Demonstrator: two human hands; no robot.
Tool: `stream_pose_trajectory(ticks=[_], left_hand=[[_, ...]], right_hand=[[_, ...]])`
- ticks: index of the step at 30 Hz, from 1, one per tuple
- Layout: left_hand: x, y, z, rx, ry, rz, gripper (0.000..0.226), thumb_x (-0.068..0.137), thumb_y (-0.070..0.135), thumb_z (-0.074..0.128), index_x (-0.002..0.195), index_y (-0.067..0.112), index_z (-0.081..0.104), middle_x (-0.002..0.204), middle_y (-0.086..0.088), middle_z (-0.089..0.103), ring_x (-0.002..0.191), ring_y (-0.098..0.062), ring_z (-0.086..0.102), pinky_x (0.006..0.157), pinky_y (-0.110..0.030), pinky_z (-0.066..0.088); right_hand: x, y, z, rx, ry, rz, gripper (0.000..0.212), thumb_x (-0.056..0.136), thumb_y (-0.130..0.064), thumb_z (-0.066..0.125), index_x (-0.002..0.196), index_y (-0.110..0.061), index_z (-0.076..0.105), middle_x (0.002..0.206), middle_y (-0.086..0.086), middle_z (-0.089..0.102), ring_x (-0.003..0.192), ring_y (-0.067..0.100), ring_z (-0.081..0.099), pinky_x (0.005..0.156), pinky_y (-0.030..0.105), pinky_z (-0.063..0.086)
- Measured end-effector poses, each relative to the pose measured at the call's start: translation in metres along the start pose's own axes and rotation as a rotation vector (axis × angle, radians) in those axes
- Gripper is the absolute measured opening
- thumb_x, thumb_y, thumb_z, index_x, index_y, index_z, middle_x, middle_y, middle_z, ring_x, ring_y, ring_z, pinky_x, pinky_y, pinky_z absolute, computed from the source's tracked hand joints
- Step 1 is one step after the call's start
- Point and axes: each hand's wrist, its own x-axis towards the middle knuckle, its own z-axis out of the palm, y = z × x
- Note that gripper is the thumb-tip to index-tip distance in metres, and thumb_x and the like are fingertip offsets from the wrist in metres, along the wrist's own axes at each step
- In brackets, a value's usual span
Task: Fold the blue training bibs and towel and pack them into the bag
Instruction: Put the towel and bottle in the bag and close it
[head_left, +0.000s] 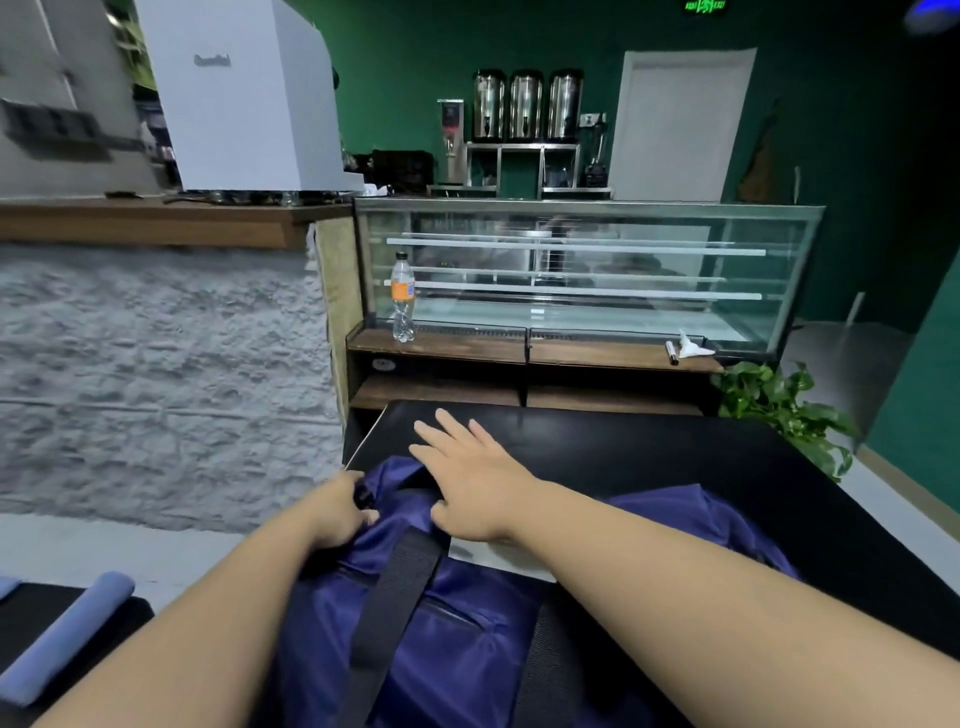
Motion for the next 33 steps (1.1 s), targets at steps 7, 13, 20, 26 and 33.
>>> stream_pose_trajectory(ticks=[7,13,20,26,33], left_hand=[[-0.008,0.003,0.003,0.193,0.151,0.049,0.022,0.082,0.021,0.068,0.100,0.009,0.063,0.106,-0.013,0.066,0.103,-0.030,0.060,0.088,-0.030,0.044],[-0.019,0.005,0.004,-0.017,0.350,0.011,0.024,0.093,0.016,0.057,0.076,0.000,0.063,0.090,-0.024,0.068,0.082,-0.032,0.060,0.065,-0.031,0.035],[-0.033,0.001,-0.001,-0.246,0.501,0.088,0.037,0.096,0.019,0.051,0.061,0.009,0.054,0.057,-0.005,0.057,0.061,-0.025,0.053,0.052,-0.027,0.033],[-0.047,-0.004,-0.004,-0.382,0.558,0.151,0.022,0.096,0.019,0.055,0.078,0.017,0.068,0.072,0.002,0.069,0.072,-0.013,0.063,0.056,-0.012,0.039],[-0.059,-0.005,-0.007,-0.446,0.616,0.174,0.018,0.095,0.018,0.057,0.092,0.025,0.072,0.075,0.020,0.066,0.077,-0.003,0.062,0.065,-0.017,0.043]], right_hand=[[0.040,-0.011,0.019,0.022,-0.052,-0.016,0.038,0.101,-0.018,0.036,0.133,-0.002,0.049,0.147,0.011,0.040,0.143,0.027,0.021,0.117,0.037,0.014],[0.056,-0.020,0.022,0.161,-0.001,0.033,0.022,0.096,-0.009,0.042,0.107,0.002,0.057,0.119,0.020,0.056,0.111,0.036,0.051,0.091,0.037,0.038],[0.080,-0.036,0.032,0.386,0.000,0.137,0.033,0.095,-0.028,0.055,0.116,-0.002,0.057,0.121,0.018,0.058,0.113,0.033,0.052,0.091,0.035,0.038],[0.092,-0.048,0.040,0.671,0.092,0.325,0.042,0.093,-0.024,0.060,0.127,-0.001,0.054,0.124,0.015,0.060,0.118,0.029,0.053,0.097,0.032,0.039],[0.092,-0.053,0.037,0.723,0.065,0.271,0.032,0.091,-0.020,0.061,0.120,-0.006,0.056,0.119,0.015,0.061,0.116,0.028,0.051,0.096,0.031,0.039]])
